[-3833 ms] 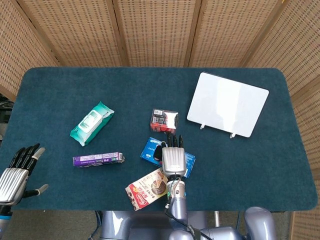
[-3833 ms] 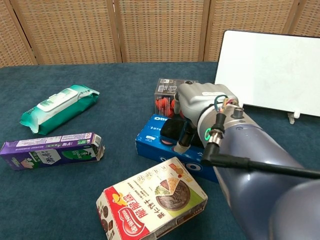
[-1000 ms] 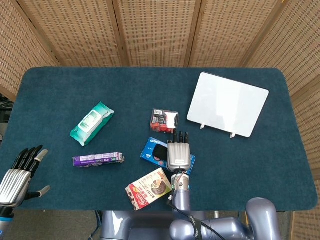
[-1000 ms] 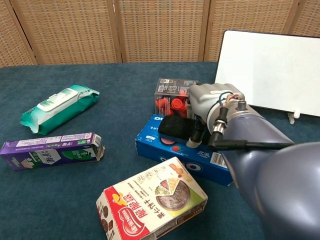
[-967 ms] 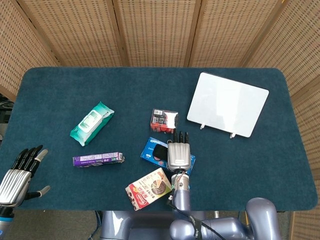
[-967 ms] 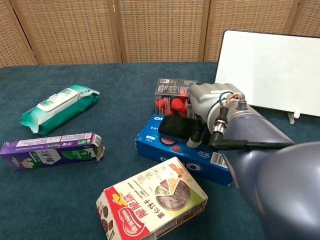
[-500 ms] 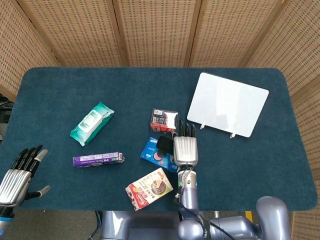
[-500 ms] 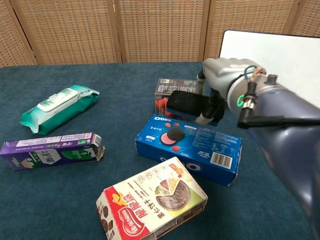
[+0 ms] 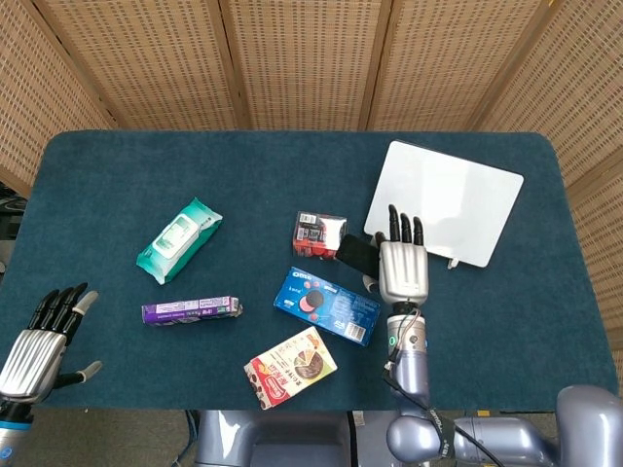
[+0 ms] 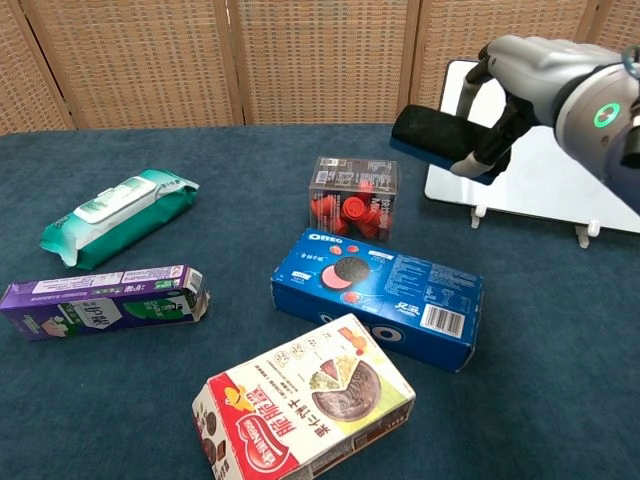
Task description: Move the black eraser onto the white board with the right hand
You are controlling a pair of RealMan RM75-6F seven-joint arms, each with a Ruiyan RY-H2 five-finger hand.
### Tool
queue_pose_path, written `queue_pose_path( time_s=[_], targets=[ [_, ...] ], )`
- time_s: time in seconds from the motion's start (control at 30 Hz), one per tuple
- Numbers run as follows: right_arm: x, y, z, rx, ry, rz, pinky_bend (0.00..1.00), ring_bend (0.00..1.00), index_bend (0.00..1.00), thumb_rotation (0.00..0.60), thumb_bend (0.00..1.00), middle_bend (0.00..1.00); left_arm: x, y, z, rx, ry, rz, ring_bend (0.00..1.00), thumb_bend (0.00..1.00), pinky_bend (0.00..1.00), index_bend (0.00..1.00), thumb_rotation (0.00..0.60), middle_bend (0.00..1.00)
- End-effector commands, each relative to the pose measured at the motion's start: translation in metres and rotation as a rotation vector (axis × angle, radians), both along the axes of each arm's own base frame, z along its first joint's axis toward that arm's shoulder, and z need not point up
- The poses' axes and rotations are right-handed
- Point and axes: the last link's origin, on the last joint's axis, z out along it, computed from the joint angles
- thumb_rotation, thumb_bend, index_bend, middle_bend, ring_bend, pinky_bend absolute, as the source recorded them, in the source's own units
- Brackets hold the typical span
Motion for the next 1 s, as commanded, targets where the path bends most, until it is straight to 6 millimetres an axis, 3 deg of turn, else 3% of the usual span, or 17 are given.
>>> queue_pose_path(
  time_s=[0.03, 0.47, 1.0],
  targets=[
    [-0.021, -0.018, 0.015, -0.081, -0.031, 0.015, 0.00, 0.00, 0.51, 0.600, 0.26, 0.00, -0.001, 0.001, -0.001, 0.002, -0.003, 0.000, 0.00, 0.14, 0.00, 0.00, 0.600, 0.00],
    [-0.060, -0.057, 0.019, -0.249, -0.197, 0.094, 0.00, 0.00, 0.53, 0.600, 0.26, 0.02, -0.002, 0.003, -0.001, 0.014, -0.005, -0.004, 0.00, 0.14, 0.00, 0.00, 0.600, 0.00],
    [-0.095, -0.090, 0.011, -0.261, -0.196, 0.033, 0.00, 0.00, 0.53, 0.600, 0.26, 0.02, -0.003, 0.006, -0.006, 0.010, 0.005, 0.004, 0.00, 0.14, 0.00, 0.00, 0.600, 0.00]
  ],
)
